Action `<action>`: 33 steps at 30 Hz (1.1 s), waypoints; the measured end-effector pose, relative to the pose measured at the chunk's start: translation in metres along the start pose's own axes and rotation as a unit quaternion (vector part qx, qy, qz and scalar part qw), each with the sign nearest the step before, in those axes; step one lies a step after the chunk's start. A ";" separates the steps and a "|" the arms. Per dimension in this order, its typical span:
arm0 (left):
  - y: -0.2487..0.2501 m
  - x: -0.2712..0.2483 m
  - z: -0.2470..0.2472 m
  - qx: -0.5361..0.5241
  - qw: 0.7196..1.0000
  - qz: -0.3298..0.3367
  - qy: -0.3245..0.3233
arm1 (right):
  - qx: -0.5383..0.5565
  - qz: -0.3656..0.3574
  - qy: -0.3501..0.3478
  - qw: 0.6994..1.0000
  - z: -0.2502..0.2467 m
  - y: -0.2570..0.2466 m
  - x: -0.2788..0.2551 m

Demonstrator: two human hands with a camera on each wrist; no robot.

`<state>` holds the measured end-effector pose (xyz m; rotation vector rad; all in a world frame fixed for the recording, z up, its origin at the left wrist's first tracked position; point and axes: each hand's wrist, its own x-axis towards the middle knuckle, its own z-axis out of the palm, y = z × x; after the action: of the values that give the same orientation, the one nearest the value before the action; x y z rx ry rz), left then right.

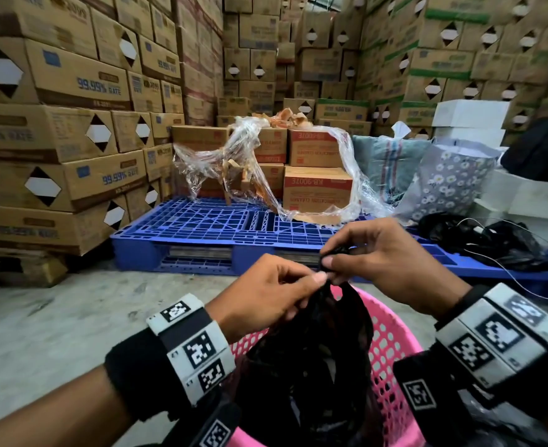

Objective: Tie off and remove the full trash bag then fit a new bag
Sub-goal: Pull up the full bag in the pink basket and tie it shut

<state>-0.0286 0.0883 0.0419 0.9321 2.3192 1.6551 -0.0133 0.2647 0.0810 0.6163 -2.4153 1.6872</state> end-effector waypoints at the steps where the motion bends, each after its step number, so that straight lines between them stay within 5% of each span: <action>1: 0.000 -0.001 0.001 0.025 1.000 0.010 0.005 | 0.003 0.003 0.004 1.000 0.003 0.002 0.001; 5: -0.003 0.000 -0.004 0.040 0.999 0.029 0.018 | 0.001 0.020 0.002 1.000 0.003 0.007 0.006; 9: -0.003 -0.002 -0.017 -0.014 1.000 -0.004 0.012 | -0.047 0.060 -0.146 0.986 0.006 0.019 0.004; 12: -0.004 -0.005 -0.023 0.003 0.999 -0.040 0.009 | -0.184 0.065 -0.229 0.954 0.015 0.032 -0.002; 17: -0.016 -0.005 -0.033 -0.027 0.983 -0.183 -0.006 | -0.333 -0.113 -0.053 0.935 0.022 0.043 -0.003; 20: -0.018 -0.005 -0.036 -0.018 0.977 -0.205 -0.061 | -0.344 -0.199 -0.085 0.914 0.023 0.041 -0.004; 23: -0.015 -0.006 -0.034 0.050 0.983 -0.151 -0.096 | -0.258 -0.143 -0.121 0.948 0.024 0.039 -0.006; 29: -0.010 -0.008 -0.024 0.220 0.975 0.007 -0.039 | -0.105 0.015 -0.115 0.988 0.023 0.045 -0.003; 31: -0.007 -0.007 -0.022 0.230 0.971 0.015 -0.061 | -0.122 0.020 -0.103 0.987 0.022 0.047 -0.001; 33: -0.005 -0.006 -0.026 0.128 0.988 -0.041 -0.079 | -0.215 -0.040 -0.068 0.974 0.021 0.048 0.000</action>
<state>-0.0376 0.0633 0.0460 0.9586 2.4605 1.2253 -0.0294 0.2590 0.0313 0.7634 -2.6857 1.0682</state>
